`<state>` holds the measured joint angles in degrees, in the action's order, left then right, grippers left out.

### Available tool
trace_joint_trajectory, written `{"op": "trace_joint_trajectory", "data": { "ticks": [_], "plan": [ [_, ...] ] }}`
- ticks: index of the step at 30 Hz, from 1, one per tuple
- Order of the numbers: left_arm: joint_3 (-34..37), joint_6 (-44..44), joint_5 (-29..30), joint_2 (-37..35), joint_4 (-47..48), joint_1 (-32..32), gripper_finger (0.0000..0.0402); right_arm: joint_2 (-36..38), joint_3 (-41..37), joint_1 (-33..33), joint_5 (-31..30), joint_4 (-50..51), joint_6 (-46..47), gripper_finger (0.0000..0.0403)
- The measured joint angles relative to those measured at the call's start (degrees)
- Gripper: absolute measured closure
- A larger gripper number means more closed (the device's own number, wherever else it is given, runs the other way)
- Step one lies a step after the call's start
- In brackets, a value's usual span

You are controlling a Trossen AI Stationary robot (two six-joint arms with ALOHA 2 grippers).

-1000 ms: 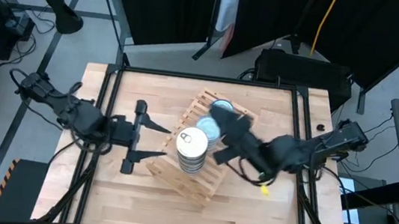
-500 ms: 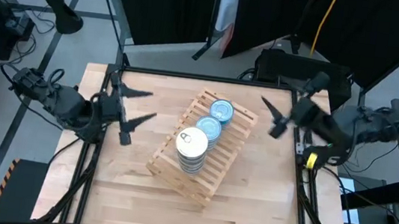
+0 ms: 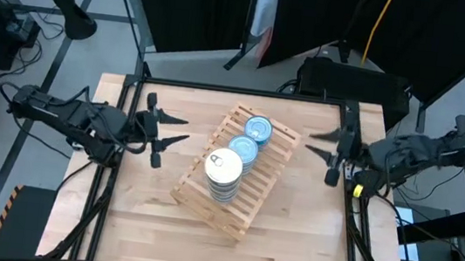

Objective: Stack canned seafood by type on shelf
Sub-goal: Return to Home Position

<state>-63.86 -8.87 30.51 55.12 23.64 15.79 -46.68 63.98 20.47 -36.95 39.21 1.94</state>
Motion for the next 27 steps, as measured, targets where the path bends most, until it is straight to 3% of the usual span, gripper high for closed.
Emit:
{"op": "trace_joint_trajectory", "data": {
  "ticks": [6,11,16,20,27],
  "plan": [
    [9.2,1.6,-2.9,-4.7,-7.1,-0.1,0.0304,10.4,-21.4,0.0,7.2,-23.0,-5.7,0.0391],
    [17.5,2.8,-6.9,-9.8,-13.9,-0.1,0.0356,17.2,-35.6,0.0,10.3,-39.3,-7.3,0.0393],
    [24.4,2.4,-8.5,-14.2,-19.3,-0.2,0.0393,19.2,-46.5,-0.1,13.5,-52.9,-8.8,0.0401],
    [29.0,3.0,-8.2,-17.9,-22.1,-1.0,0.0396,19.6,-51.2,-0.6,17.6,-56.5,-9.8,0.0402],
    [38.5,4.0,-8.1,-22.2,-29.9,-3.5,0.0394,19.8,-57.0,-2.8,19.7,-63.7,-9.0,0.0403]
  ]
}}
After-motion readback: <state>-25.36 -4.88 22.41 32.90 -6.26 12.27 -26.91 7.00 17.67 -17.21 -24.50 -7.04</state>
